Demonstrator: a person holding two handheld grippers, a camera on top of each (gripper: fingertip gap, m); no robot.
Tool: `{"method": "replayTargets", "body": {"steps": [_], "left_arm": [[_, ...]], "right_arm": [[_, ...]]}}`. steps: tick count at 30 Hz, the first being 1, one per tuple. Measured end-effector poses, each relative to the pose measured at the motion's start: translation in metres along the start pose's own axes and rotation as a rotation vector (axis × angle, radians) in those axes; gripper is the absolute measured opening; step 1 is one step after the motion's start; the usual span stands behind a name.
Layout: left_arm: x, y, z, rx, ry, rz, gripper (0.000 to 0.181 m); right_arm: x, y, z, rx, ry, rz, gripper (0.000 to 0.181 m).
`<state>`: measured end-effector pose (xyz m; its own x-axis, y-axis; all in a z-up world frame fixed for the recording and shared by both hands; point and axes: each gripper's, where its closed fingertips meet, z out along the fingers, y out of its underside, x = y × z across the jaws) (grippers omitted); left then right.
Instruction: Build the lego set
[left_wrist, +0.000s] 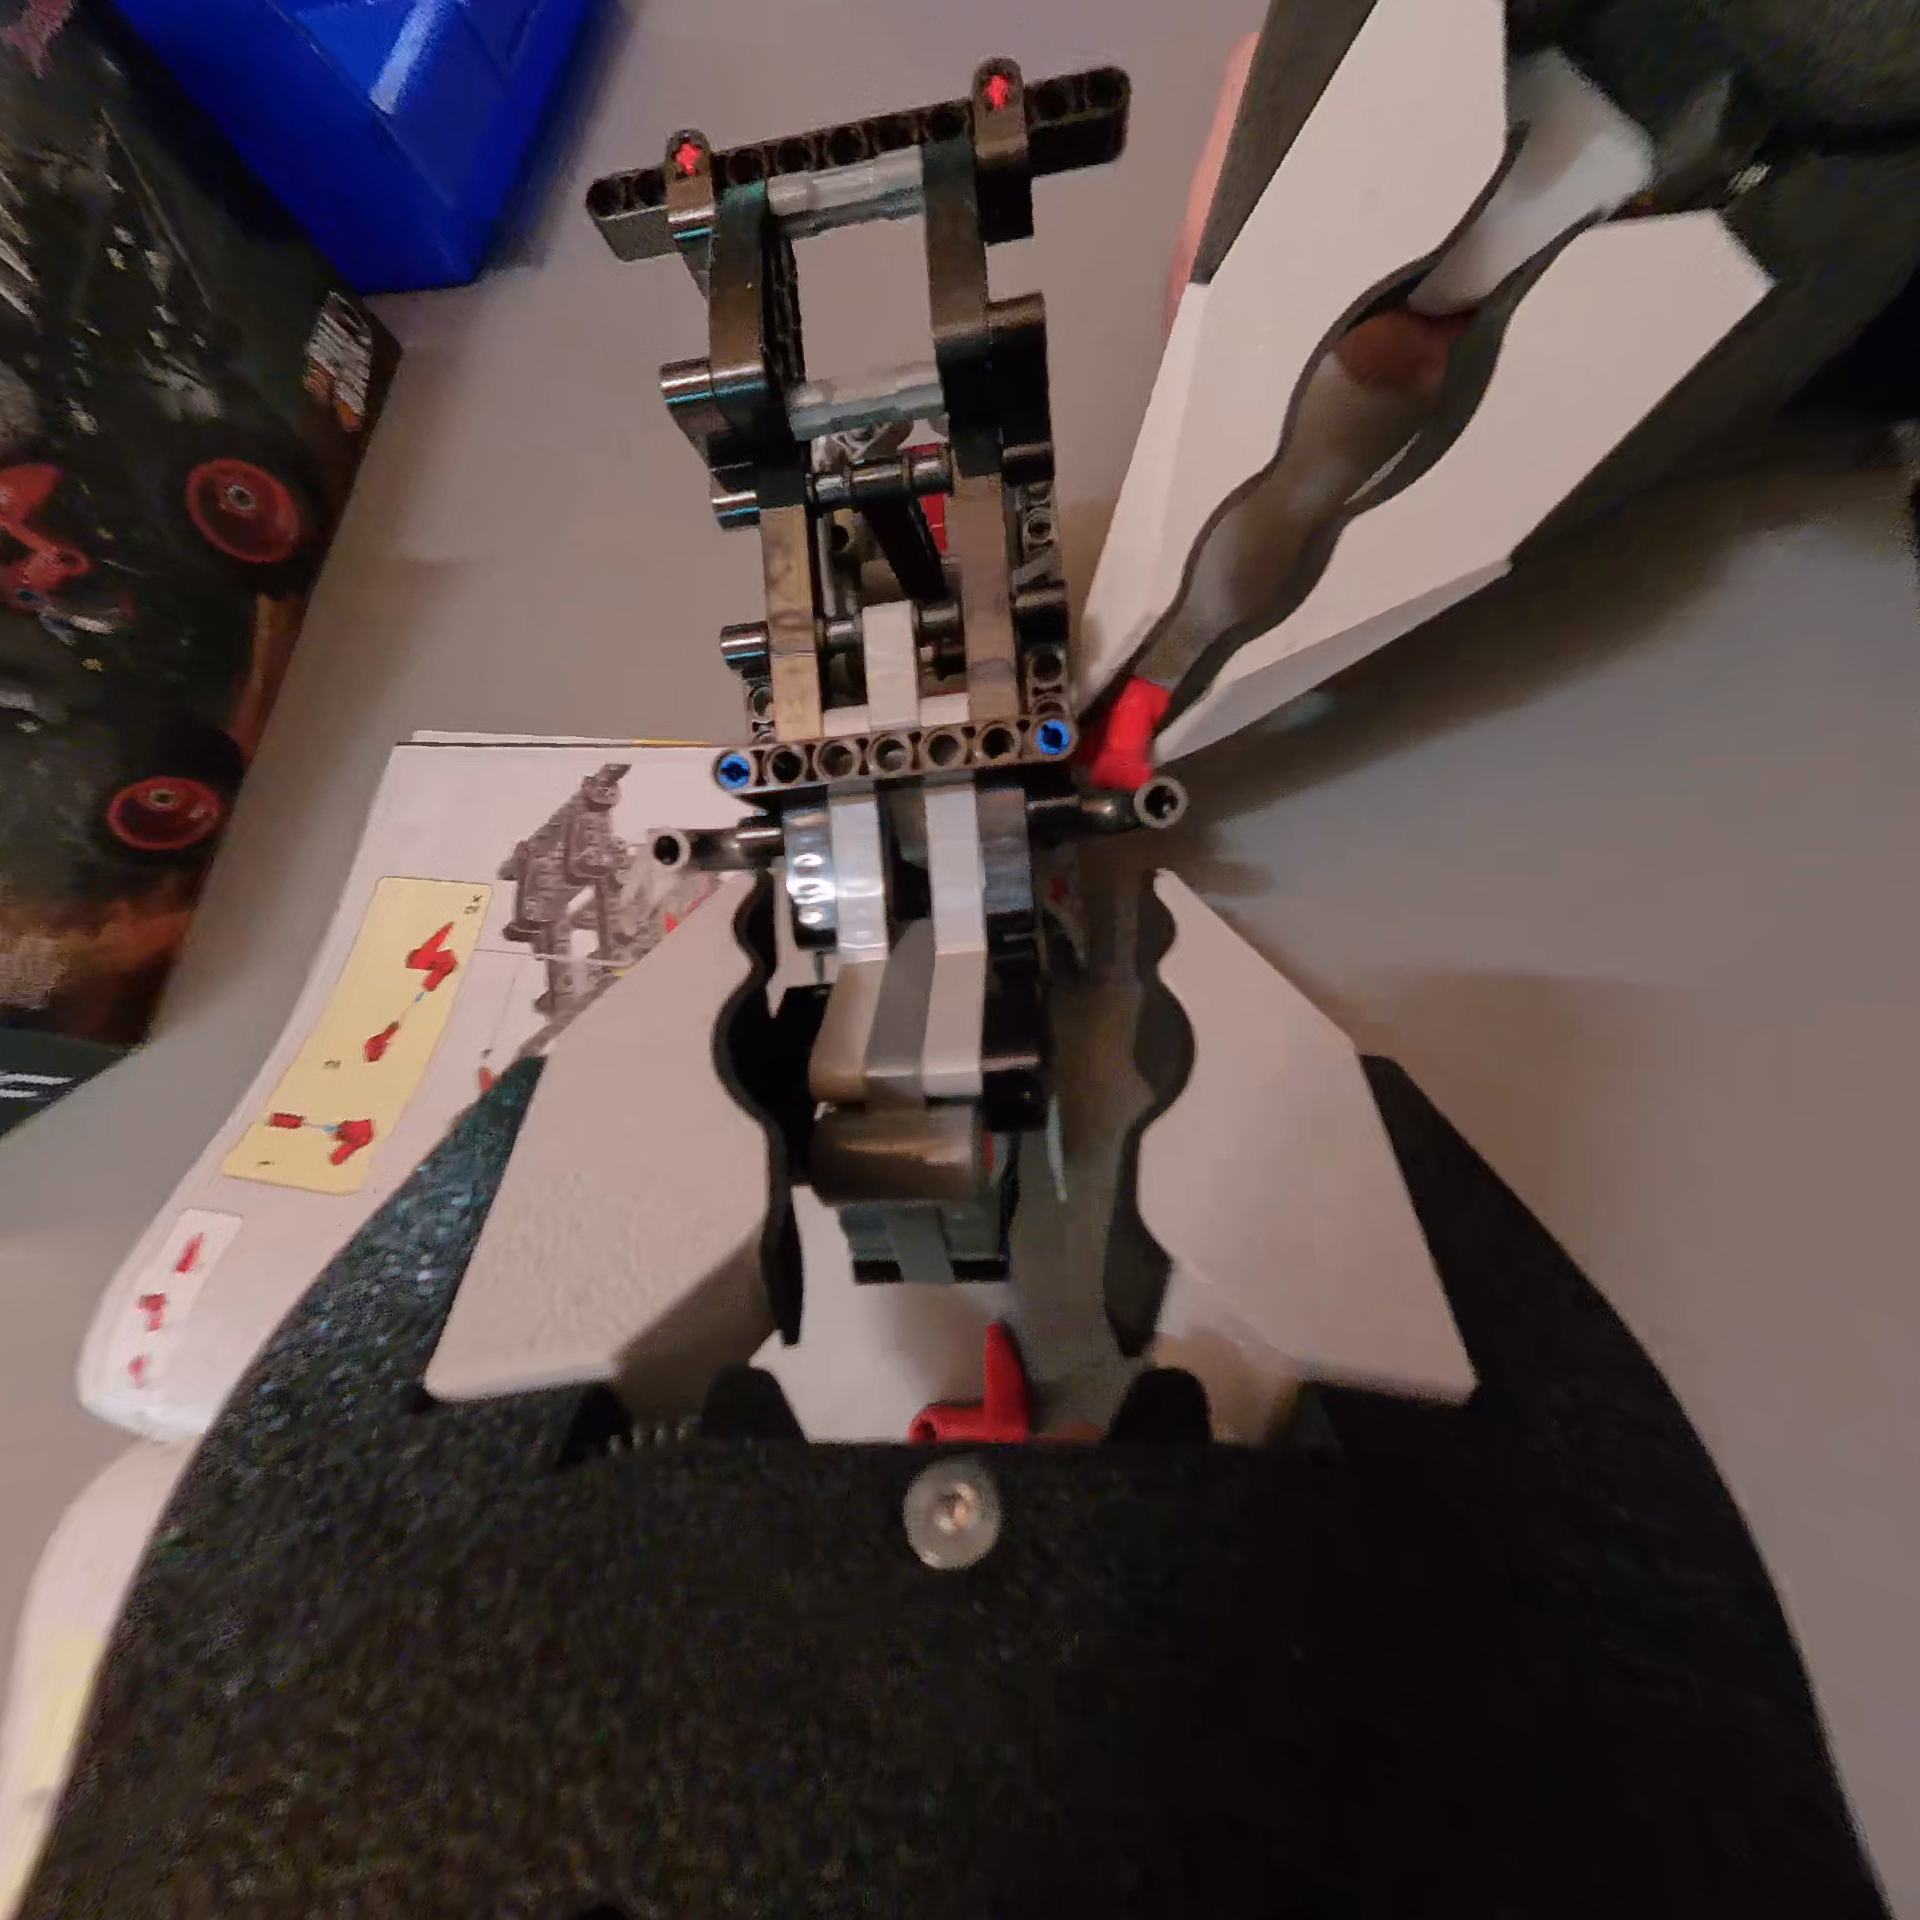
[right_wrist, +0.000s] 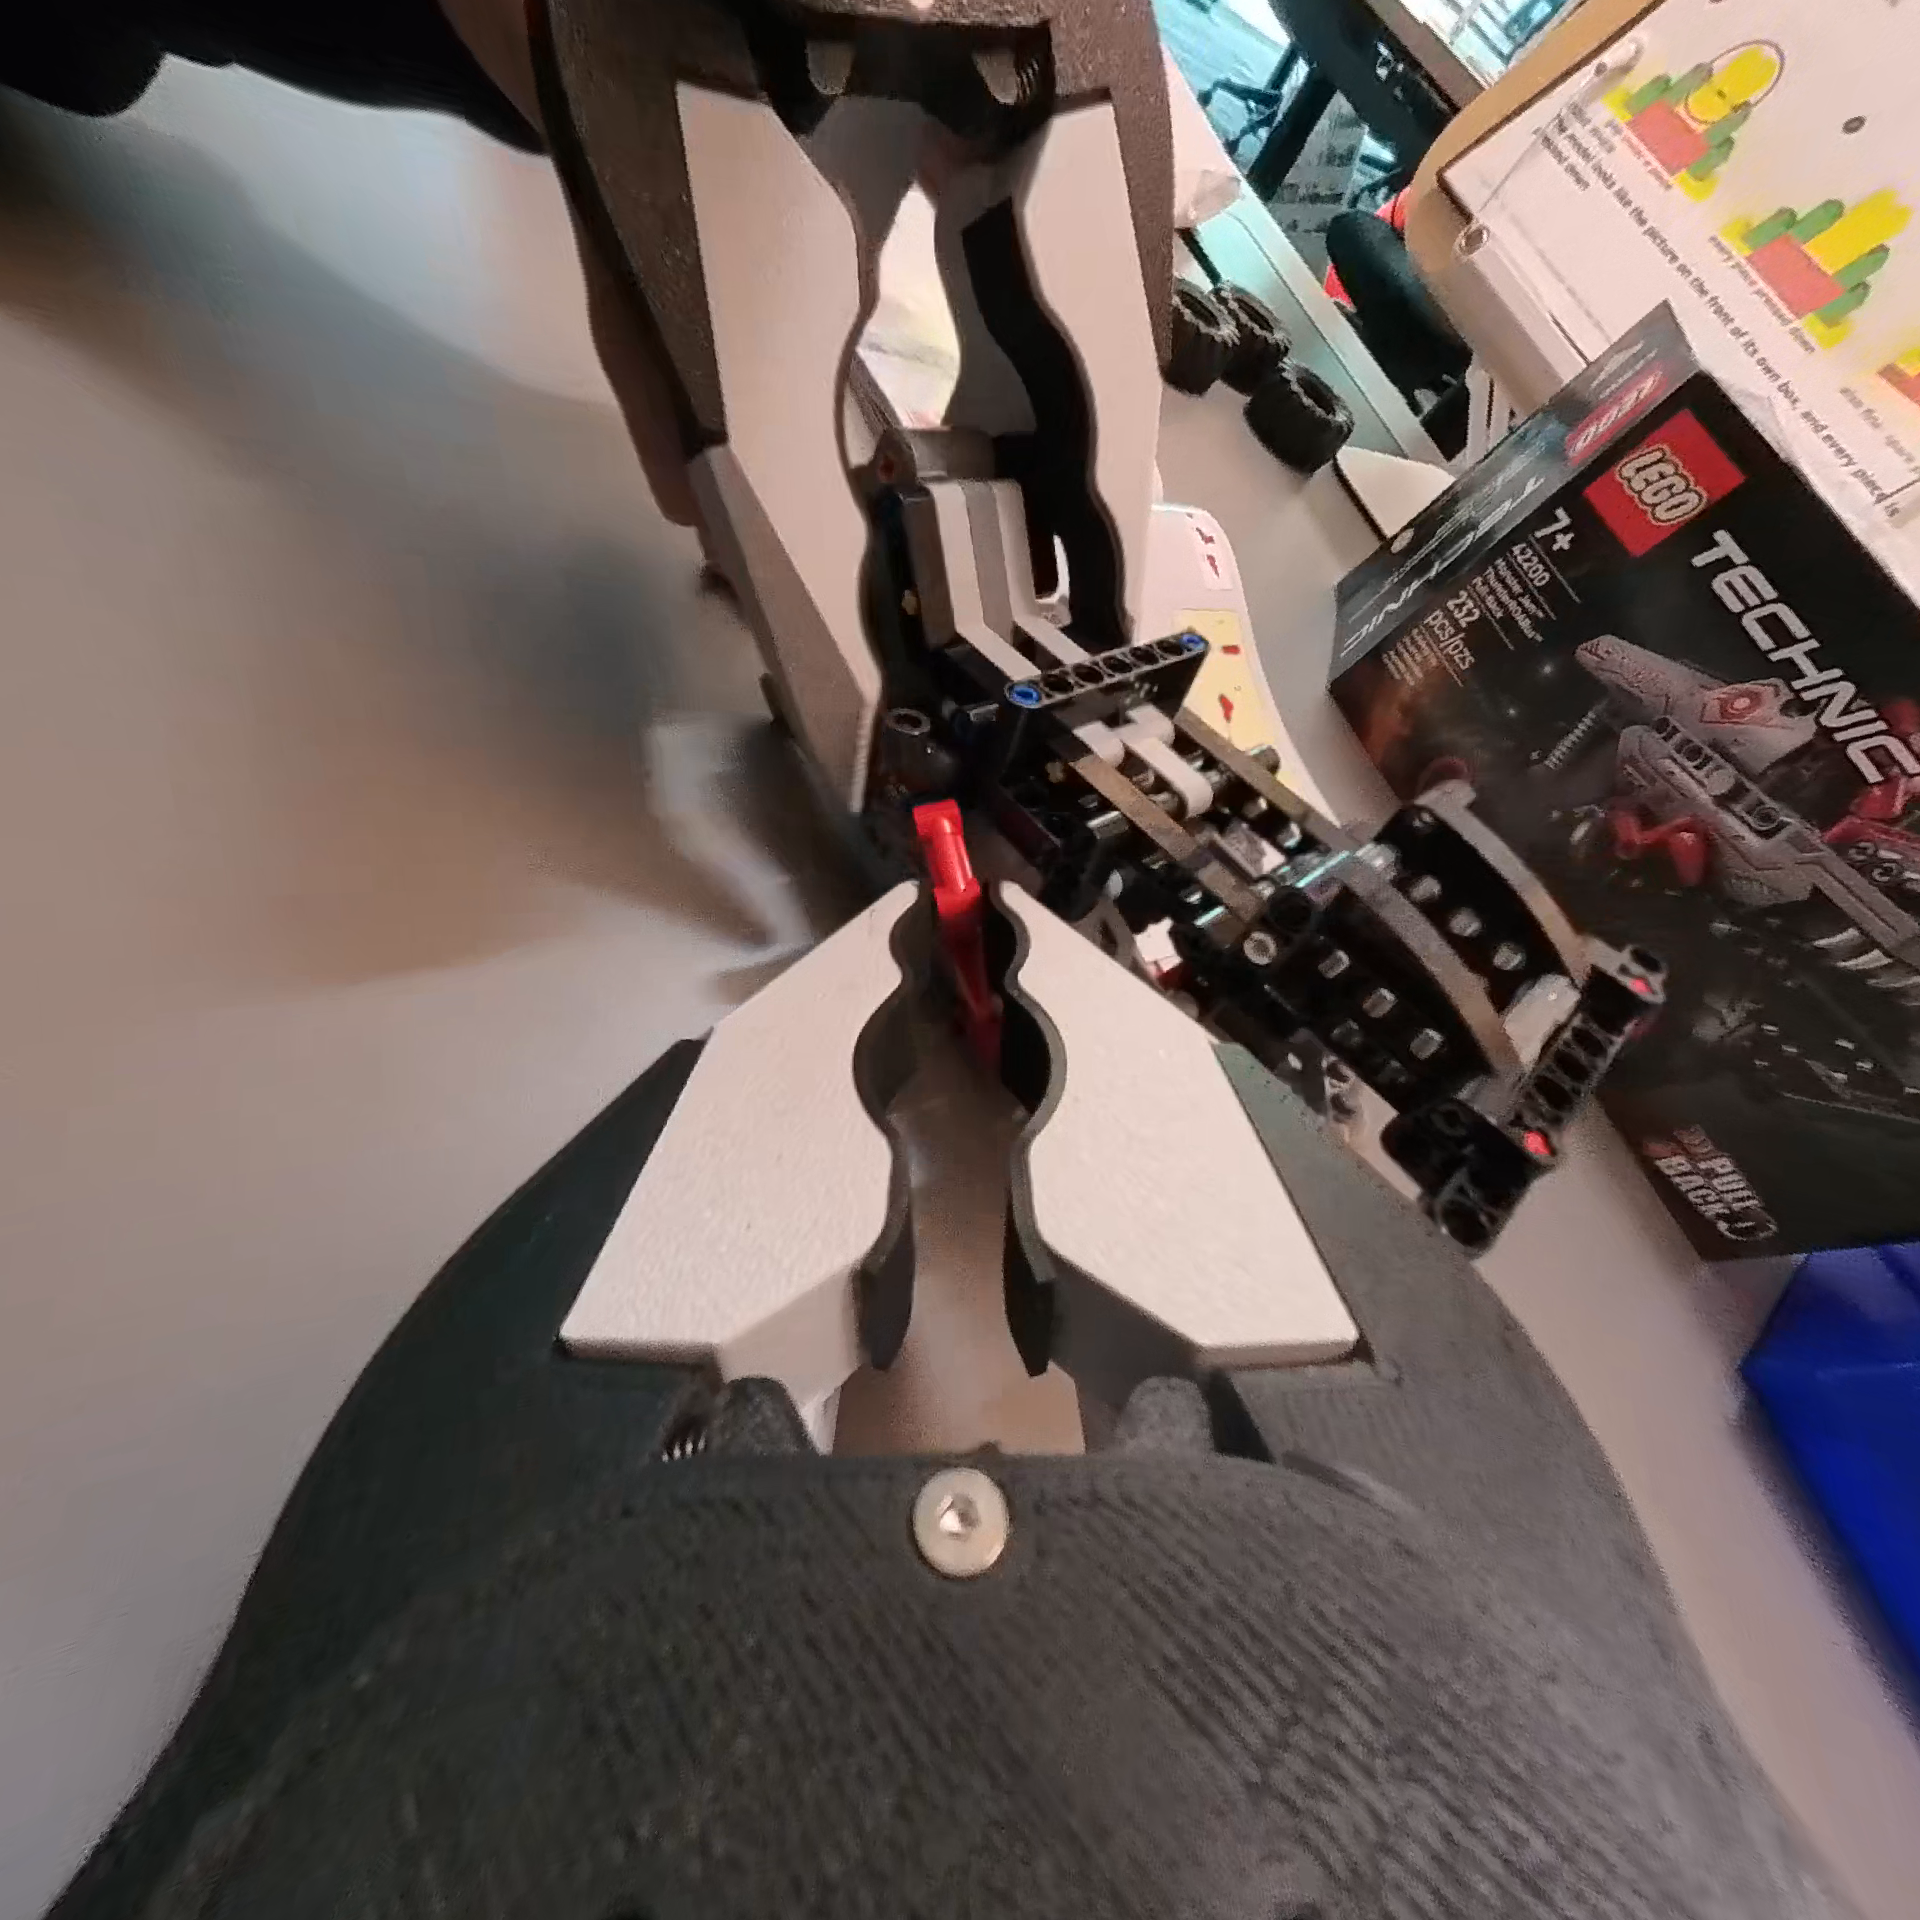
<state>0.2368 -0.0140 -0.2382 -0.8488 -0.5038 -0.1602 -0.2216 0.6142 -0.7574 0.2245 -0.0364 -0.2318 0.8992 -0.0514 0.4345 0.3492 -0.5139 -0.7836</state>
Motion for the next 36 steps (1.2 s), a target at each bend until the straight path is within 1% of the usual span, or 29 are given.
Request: {"method": "replayTargets", "body": {"steps": [1, 2, 3, 4, 8, 12, 16, 18, 20, 22, 24, 26, 28, 30, 32, 34, 36], "left_arm": [[0.003, -0.002, 0.0, 0.01, 0.028, -0.034, 0.078], [0.003, -0.004, 0.001, 0.021, 0.034, -0.063, 0.084], [0.002, -0.005, 0.002, 0.026, 0.028, -0.075, 0.086], [0.0, -0.005, 0.002, 0.024, 0.013, -0.069, 0.083], [-0.012, -0.001, 0.004, 0.012, -0.102, 0.023, 0.063], [-0.009, -0.003, 0.006, 0.024, -0.079, 0.009, 0.067], [-0.008, -0.002, 0.004, 0.021, -0.071, 0.116, 0.066], [-0.012, -0.006, -0.001, 0.035, -0.099, 0.094, 0.072], [-0.007, -0.015, -0.012, 0.088, -0.087, 0.107, 0.072], [-0.008, -0.023, -0.024, 0.137, -0.146, 0.17, 0.069], [-0.003, -0.026, -0.03, 0.141, -0.176, 0.228, 0.066], [0.013, -0.032, -0.033, 0.154, -0.178, 0.297, 0.061], [0.037, -0.036, -0.031, 0.166, -0.173, 0.418, 0.05], [0.05, -0.032, -0.023, 0.119, -0.227, 0.562, 0.041], [0.051, -0.023, -0.013, 0.046, -0.305, 0.705, 0.04], [0.05, -0.021, -0.01, 0.025, -0.376, 0.832, 0.031], [0.053, -0.021, -0.008, 0.027, -0.398, 0.904, 0.02]], "right_arm": [[0.001, -0.001, 0.0, 0.004, 0.006, -0.006, 0.008], [0.001, -0.002, 0.001, 0.005, 0.012, -0.007, 0.007], [0.001, -0.003, 0.001, 0.008, 0.016, -0.01, 0.007], [0.0, -0.004, 0.001, 0.011, 0.018, -0.015, 0.007], [-0.001, -0.003, 0.001, 0.006, 0.004, -0.02, 0.007], [-0.006, 0.0, 0.0, -0.036, -0.034, -0.048, 0.007], [-0.014, 0.008, 0.0, -0.106, -0.076, -0.056, 0.007], [-0.012, 0.011, 0.0, -0.129, -0.055, -0.067, 0.007], [-0.014, 0.011, -0.002, -0.124, -0.058, -0.061, 0.007], [-0.014, 0.009, -0.003, -0.101, -0.057, -0.033, 0.007], [-0.016, 0.007, -0.003, -0.069, -0.076, 0.003, 0.007], [-0.016, 0.008, -0.004, -0.067, -0.079, 0.016, 0.007], [-0.016, 0.009, -0.005, -0.079, -0.08, 0.021, 0.007], [-0.021, 0.006, -0.008, -0.065, -0.106, 0.04, 0.007], [-0.028, 0.005, -0.009, -0.06, -0.147, 0.074, 0.007], [-0.032, 0.002, -0.011, -0.056, -0.177, 0.099, 0.007], [-0.036, -0.002, -0.013, -0.043, -0.206, 0.137, 0.007]]}}
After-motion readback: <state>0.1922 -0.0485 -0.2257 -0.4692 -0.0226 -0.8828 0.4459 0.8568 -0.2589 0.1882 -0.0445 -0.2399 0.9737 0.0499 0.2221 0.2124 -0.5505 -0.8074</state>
